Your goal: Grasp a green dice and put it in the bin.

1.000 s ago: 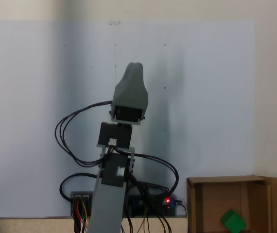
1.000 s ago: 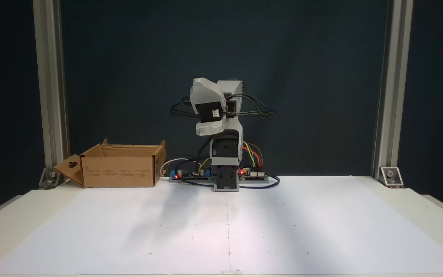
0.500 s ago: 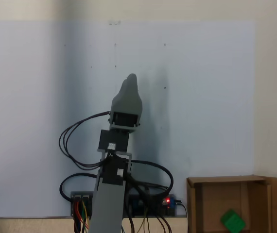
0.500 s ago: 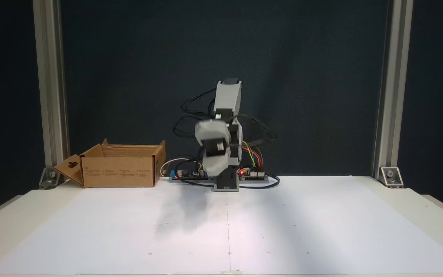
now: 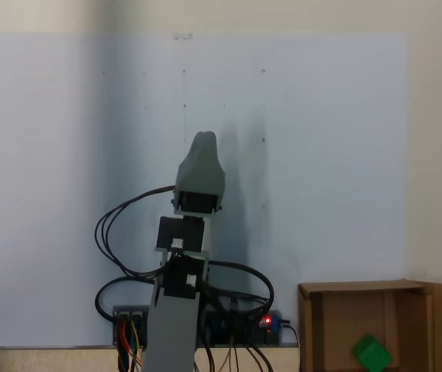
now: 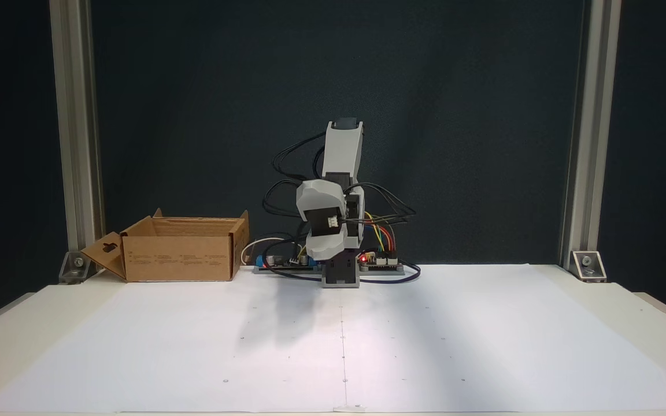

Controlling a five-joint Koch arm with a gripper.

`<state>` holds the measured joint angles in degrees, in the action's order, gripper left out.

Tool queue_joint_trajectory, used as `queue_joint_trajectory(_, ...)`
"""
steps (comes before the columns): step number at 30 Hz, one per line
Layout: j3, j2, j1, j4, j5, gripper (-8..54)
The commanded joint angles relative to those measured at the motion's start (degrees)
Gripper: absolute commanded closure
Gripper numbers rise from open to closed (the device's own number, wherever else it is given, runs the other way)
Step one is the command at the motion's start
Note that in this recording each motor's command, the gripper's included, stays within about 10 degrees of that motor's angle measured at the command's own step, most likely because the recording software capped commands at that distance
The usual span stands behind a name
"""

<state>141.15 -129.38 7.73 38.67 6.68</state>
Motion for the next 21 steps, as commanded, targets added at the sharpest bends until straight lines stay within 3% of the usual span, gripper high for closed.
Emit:
queue_joint_trajectory(1, -1.2, -6.2, -0.4, 5.8, 0.5, 0.1)
queue_joint_trajectory(21, 4.4, -6.2, -1.7, 10.4, 0.5, 0.1)
